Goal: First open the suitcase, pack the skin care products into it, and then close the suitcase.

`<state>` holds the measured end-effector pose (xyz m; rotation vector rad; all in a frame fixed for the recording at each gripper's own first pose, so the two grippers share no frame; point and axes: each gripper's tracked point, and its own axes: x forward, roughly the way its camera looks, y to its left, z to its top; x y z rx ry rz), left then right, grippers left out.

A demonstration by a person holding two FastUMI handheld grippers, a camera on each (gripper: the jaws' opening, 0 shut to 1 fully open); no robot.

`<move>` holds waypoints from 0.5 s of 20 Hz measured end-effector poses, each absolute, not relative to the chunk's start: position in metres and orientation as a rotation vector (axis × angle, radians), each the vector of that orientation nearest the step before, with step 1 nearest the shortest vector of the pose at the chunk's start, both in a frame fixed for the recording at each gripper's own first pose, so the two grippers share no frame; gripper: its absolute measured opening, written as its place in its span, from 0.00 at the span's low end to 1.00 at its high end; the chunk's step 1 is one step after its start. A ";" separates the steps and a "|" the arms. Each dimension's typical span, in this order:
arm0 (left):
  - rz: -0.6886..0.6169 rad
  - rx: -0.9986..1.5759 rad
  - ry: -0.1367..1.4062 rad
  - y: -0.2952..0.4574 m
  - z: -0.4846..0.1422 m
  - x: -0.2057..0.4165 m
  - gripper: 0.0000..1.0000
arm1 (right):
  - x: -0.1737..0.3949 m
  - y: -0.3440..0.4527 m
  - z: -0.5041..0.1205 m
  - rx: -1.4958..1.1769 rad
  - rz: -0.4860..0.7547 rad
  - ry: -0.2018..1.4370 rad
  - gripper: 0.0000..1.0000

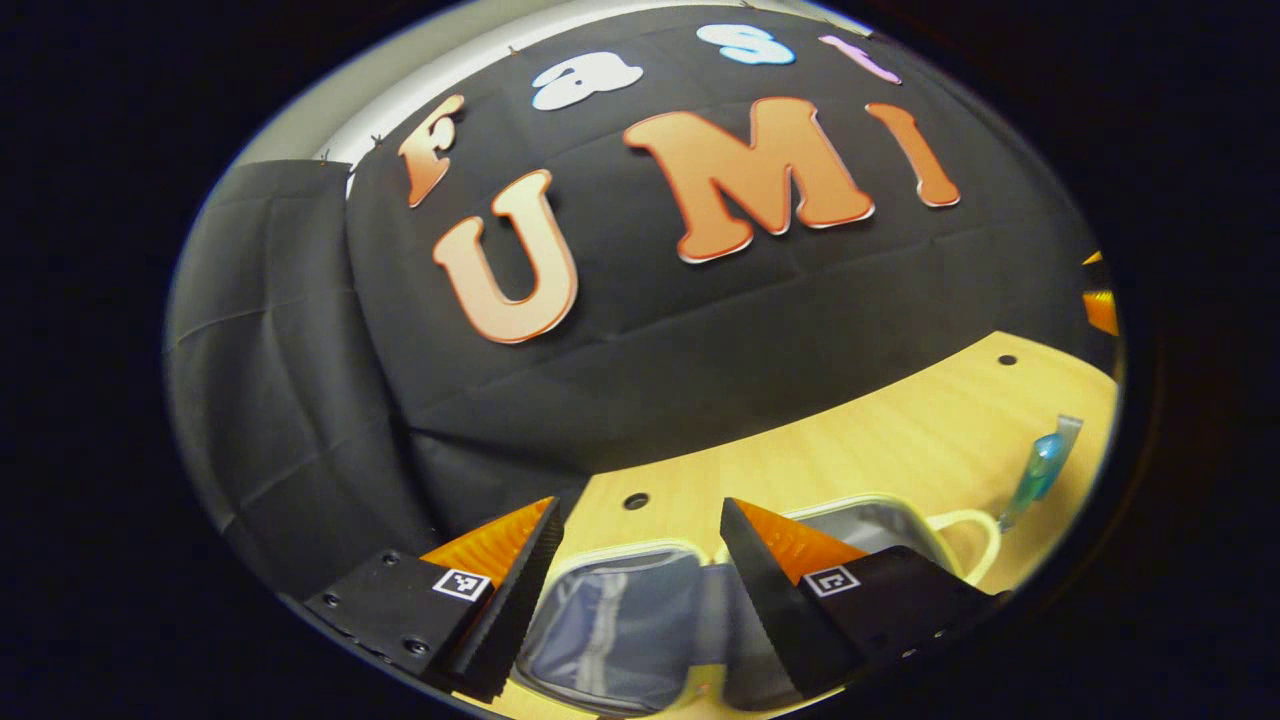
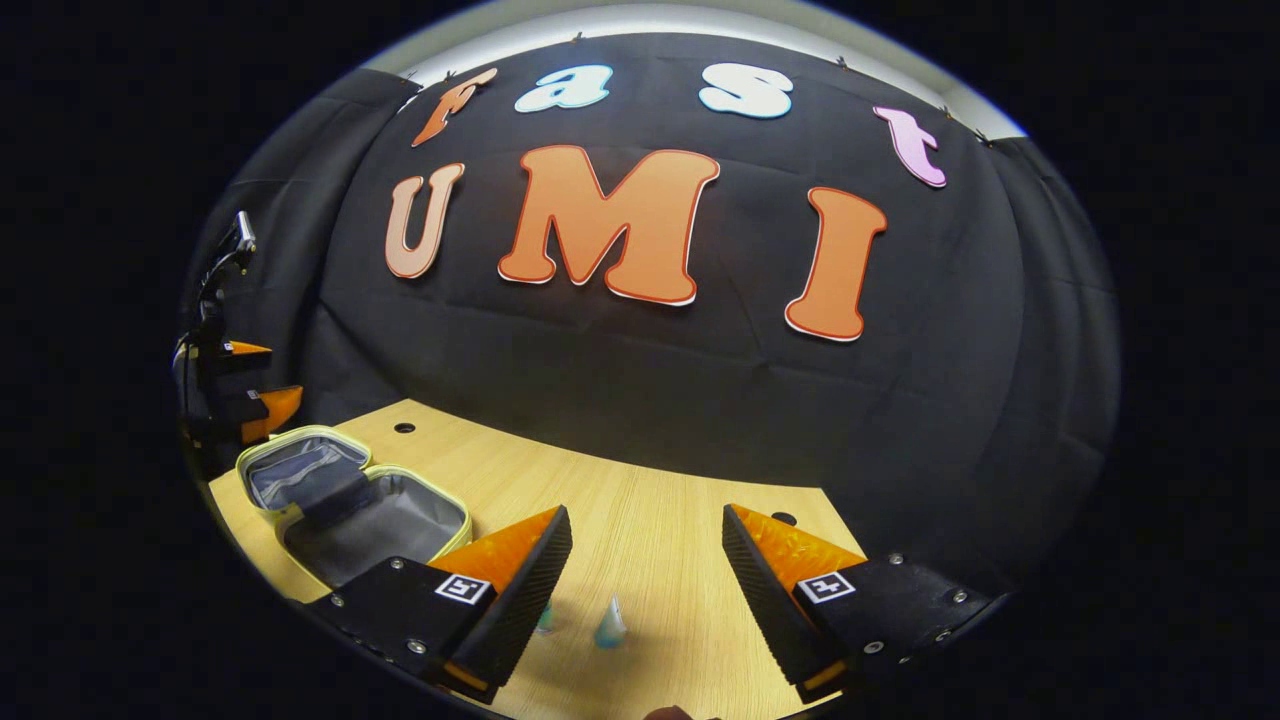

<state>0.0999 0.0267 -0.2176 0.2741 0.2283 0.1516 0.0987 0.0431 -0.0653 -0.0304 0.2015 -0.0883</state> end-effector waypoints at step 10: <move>-0.179 0.148 0.232 -0.175 -0.242 0.088 0.98 | 0.070 0.025 -0.082 -0.019 -0.060 0.233 0.96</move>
